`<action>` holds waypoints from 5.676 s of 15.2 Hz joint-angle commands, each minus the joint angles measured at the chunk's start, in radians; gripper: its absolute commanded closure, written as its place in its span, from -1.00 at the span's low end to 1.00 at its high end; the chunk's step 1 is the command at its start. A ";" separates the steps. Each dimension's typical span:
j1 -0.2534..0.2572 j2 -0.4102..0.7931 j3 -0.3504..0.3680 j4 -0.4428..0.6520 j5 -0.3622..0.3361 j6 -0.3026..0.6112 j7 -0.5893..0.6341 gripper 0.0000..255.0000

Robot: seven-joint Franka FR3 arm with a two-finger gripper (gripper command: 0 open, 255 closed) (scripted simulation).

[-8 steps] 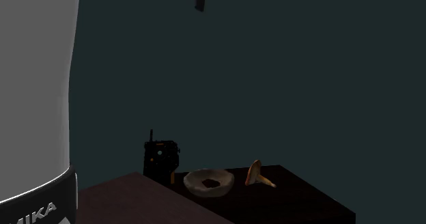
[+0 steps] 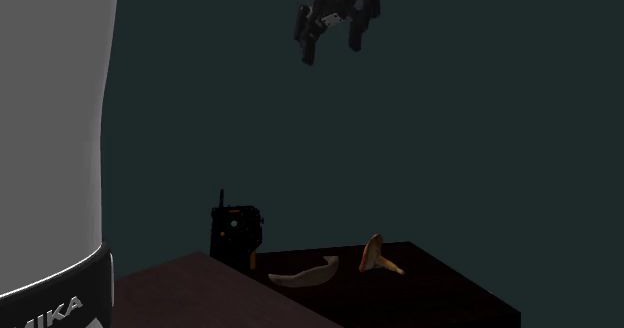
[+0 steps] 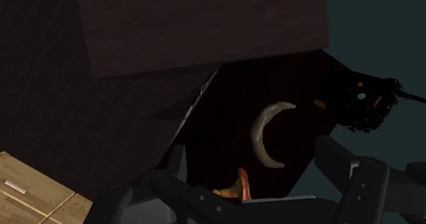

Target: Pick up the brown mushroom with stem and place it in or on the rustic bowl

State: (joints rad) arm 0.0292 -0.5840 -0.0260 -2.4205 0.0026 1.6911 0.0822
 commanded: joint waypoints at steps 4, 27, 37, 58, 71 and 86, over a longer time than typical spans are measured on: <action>0.009 0.199 0.016 0.037 -0.009 0.129 0.009 -1.00; 0.057 1.152 0.043 0.584 -0.109 0.368 0.081 -1.00; 0.078 1.375 0.024 0.745 -0.120 0.397 0.082 -1.00; 0.078 1.377 0.021 0.726 -0.119 0.419 0.082 1.00; 0.078 1.242 0.023 0.694 -0.115 0.317 0.071 1.00; 0.078 1.120 0.025 0.701 -0.110 0.187 0.058 1.00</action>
State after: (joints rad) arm 0.1072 0.5385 -0.0007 -1.7220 -0.1073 1.8836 0.1411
